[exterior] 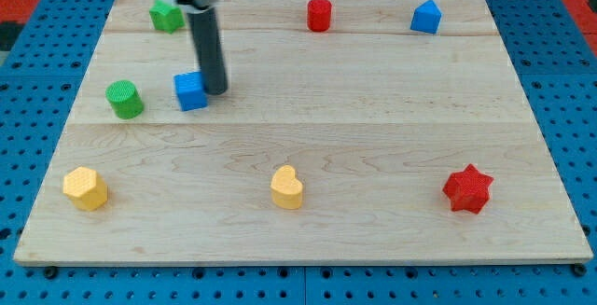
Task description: Move the green star towards green circle
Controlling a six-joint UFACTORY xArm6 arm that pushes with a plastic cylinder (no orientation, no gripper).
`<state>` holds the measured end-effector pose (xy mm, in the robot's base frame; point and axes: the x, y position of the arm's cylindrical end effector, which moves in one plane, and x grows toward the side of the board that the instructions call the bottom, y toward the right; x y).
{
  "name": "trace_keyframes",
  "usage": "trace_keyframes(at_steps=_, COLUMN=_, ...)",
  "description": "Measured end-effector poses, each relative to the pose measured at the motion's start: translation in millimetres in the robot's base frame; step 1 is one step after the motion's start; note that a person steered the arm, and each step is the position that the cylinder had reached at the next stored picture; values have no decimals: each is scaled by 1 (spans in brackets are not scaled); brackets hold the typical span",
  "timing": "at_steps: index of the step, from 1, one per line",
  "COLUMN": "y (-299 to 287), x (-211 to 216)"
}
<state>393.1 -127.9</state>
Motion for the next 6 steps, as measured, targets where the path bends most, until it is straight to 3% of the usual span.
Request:
trace_keyframes(at_steps=1, y=18, x=-5)
trace_keyframes(at_steps=2, y=45, x=-63)
trace_keyframes(at_steps=4, y=31, x=-202)
trace_keyframes(at_steps=5, y=10, x=-200)
trace_keyframes(at_steps=6, y=-54, x=-178)
